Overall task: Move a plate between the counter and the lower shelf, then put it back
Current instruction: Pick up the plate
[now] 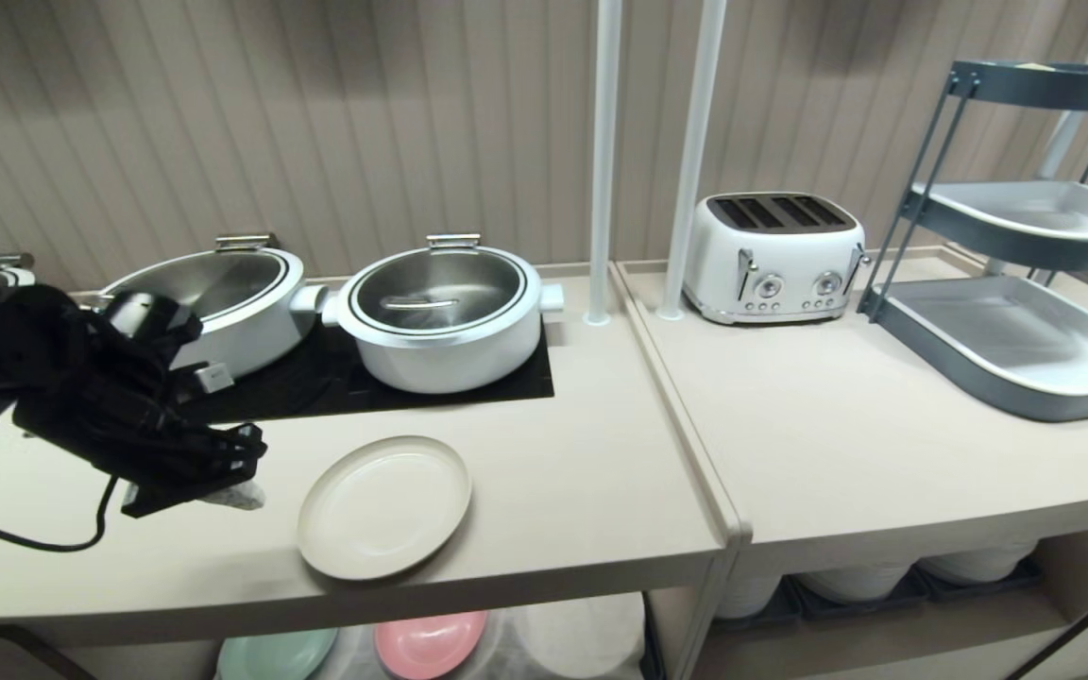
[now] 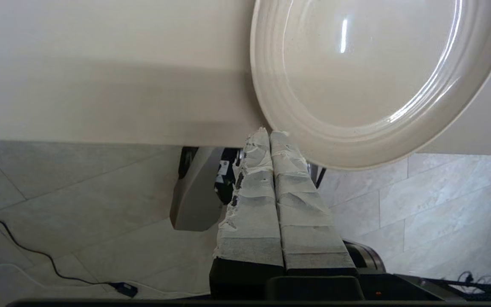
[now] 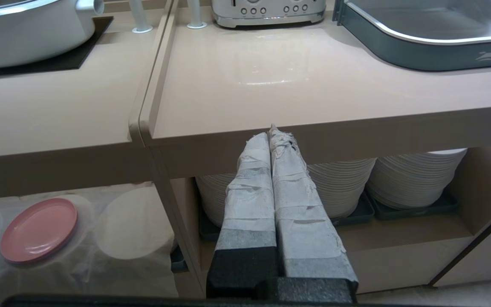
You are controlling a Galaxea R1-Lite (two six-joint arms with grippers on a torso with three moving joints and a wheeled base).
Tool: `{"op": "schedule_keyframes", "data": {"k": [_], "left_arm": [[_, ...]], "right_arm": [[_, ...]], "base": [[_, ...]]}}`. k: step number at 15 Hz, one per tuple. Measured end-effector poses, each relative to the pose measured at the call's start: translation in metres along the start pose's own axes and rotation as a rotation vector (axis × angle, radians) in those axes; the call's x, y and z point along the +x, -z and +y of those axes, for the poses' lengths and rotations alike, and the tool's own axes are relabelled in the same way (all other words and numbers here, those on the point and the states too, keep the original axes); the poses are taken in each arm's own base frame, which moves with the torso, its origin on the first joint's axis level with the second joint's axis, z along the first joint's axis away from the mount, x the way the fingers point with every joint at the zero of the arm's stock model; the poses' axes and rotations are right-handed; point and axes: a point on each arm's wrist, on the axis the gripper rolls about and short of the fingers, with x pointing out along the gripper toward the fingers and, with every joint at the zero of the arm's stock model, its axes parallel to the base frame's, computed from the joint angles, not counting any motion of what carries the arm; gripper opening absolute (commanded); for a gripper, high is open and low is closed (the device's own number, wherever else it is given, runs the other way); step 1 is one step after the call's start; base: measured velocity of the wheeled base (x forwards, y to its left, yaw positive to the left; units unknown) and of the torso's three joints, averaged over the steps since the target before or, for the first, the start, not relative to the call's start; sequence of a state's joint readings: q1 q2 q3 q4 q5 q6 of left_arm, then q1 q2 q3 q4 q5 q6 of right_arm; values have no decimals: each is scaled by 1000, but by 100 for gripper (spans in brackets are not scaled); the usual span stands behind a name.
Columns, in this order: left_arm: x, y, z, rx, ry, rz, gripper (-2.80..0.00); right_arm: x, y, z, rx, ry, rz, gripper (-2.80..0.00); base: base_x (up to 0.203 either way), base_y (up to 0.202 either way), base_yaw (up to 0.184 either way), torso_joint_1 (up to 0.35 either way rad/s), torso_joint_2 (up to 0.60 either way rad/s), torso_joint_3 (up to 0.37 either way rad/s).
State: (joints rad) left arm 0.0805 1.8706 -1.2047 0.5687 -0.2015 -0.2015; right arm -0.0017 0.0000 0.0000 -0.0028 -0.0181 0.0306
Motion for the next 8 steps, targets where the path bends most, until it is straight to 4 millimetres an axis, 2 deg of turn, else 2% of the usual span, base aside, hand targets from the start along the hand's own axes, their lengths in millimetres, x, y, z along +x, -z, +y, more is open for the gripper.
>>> {"op": "schedule_keyframes", "data": {"k": [6, 7, 8], "left_arm": [[29, -5, -10, 36, 9, 37, -280], [31, -6, -10, 36, 8, 42, 0], [33, -7, -10, 36, 7, 45, 0]], "right_arm": [[0, 0, 0, 0, 0, 0, -280], [0, 0, 0, 0, 0, 0, -280], [0, 0, 0, 0, 0, 0, -280]], "base": [[0, 0, 0, 0, 0, 0], [0, 0, 0, 0, 0, 0], [0, 0, 0, 0, 0, 0]]}}
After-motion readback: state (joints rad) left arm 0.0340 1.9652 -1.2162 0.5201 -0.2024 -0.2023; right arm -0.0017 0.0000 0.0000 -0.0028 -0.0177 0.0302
